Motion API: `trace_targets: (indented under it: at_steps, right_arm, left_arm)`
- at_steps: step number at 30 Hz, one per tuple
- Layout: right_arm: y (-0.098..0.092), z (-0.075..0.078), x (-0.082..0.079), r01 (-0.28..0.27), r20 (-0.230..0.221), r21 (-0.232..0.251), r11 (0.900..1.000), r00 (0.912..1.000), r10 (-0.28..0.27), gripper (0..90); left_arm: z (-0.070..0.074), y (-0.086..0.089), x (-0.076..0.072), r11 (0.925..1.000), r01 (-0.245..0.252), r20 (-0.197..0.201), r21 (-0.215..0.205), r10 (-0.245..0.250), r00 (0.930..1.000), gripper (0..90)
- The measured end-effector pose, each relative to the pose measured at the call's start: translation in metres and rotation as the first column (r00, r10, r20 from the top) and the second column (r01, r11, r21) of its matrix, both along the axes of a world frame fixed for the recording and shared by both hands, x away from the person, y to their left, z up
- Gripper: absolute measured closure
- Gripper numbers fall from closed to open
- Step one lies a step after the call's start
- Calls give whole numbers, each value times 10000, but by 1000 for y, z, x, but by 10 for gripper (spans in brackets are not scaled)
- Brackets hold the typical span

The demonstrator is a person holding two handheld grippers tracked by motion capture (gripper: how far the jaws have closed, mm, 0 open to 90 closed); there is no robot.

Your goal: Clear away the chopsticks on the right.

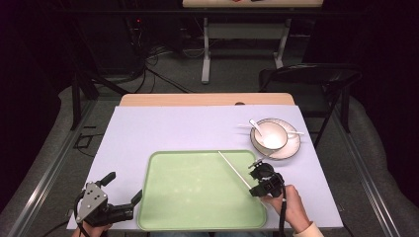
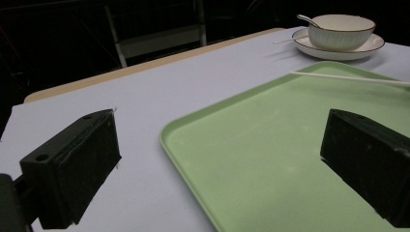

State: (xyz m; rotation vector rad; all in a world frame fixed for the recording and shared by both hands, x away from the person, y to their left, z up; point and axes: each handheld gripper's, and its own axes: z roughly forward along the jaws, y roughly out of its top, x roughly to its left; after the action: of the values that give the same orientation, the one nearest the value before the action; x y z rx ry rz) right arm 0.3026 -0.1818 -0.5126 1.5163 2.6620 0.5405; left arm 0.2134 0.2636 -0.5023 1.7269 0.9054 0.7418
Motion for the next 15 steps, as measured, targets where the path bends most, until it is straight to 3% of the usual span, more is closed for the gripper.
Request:
trace_targets:
  at_steps: [6,8,10,14,15]
  right_arm:
    - [7,-12,2,-106,-219,-182,9998,9997,102,836]
    - [11,-12,-1,118,-318,-257,9996,9994,-126,835]
    - [11,-12,0,-75,-171,-333,9994,9998,69,832]
    - [12,-12,0,-435,26,-330,9985,9990,436,750]
    - [13,-12,-1,-519,11,-290,9982,9986,520,691]
  left_arm:
    - [0,0,0,10000,13,33,14,-13,10000,1]
    - [0,0,0,10000,7,49,-13,-7,10000,1]
    - [0,0,-1,10000,18,46,-7,-18,10000,1]
    - [0,0,0,10000,43,33,39,-43,10000,1]
    - [0,0,-1,10000,52,41,42,-52,10000,1]
